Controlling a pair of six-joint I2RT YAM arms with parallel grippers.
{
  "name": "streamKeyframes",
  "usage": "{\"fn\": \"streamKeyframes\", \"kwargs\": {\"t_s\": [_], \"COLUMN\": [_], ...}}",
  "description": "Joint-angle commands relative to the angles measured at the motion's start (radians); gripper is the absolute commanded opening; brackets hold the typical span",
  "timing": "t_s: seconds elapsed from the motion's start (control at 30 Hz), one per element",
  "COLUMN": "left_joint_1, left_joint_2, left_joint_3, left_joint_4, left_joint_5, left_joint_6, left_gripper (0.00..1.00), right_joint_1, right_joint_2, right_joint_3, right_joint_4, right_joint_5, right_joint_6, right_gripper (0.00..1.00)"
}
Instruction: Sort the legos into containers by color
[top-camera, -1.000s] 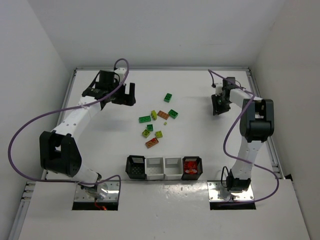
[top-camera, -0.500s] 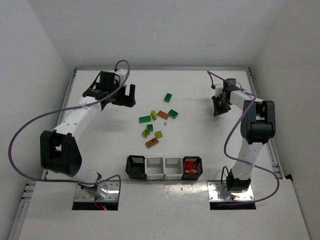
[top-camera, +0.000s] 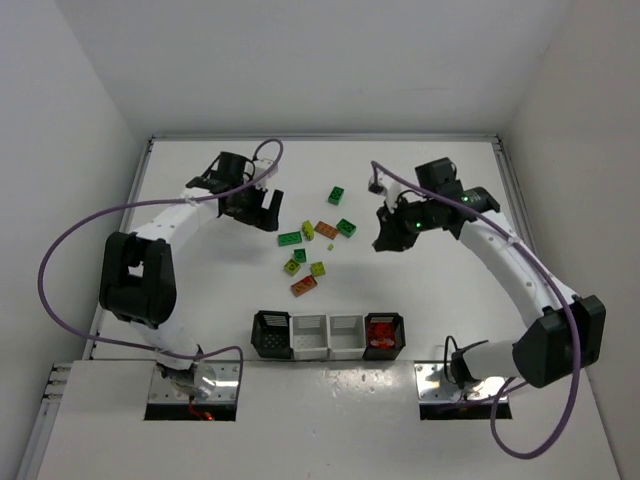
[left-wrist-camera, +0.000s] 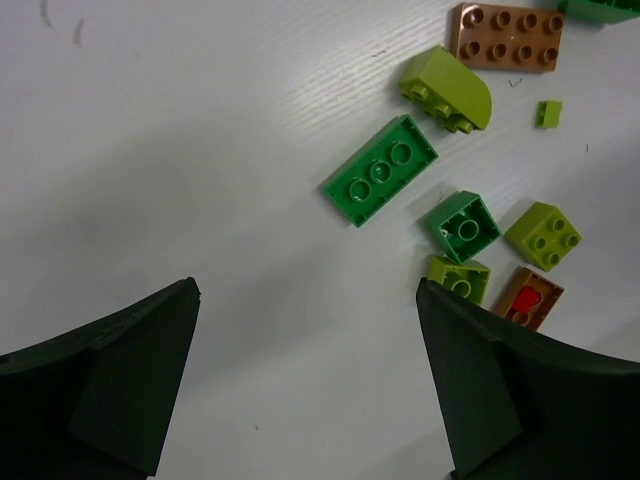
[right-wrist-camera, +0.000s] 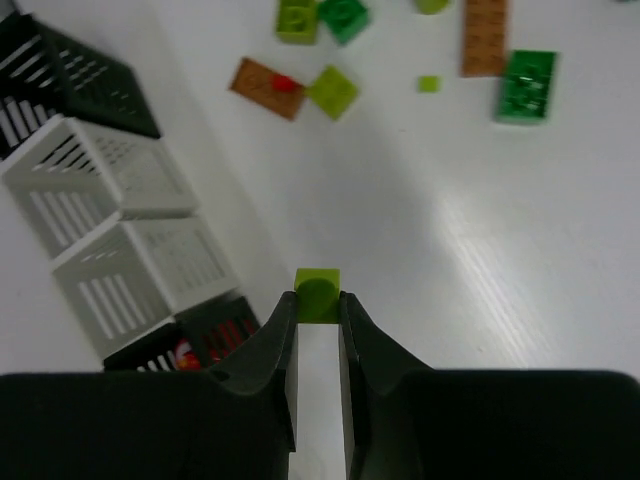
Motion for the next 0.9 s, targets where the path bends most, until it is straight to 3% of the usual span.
{"fn": "streamKeyframes", "kwargs": {"t_s": [0.0,0.23,0.67,0.87], "left_joint_1": [-0.025,-0.034,-0.073,-0.093], "left_joint_2": [0.008,0.039,0.12,0.151], "left_joint_3": [0.026,0.026,0.08,0.1], "left_joint_4": [0.001,0.001,0.012,0.012], "left_joint_5": [-0.001,-0.001,-0.01,0.002], "left_joint_6": [0.027,0.027,-0.011,-0.02], "left_gripper": [0.96,0.96,0.96,0.96], "right_joint_1": [0.096,0.39,0.604,0.638], "right_joint_2": [-0.022,-0.047,-0.013,-0.004], "right_joint_3": [-0.039,-0.093,-0.16,-0.17], "right_joint_4": [-0.08,-0.061,-0.084,-0.066], "right_joint_5": [-0.086,-0.02,0.08,0.123], "right_joint_6": [-0.027,-0.008,-0.048,-0.048], "right_gripper": [0.05,0.04,0.04,0.23]}}
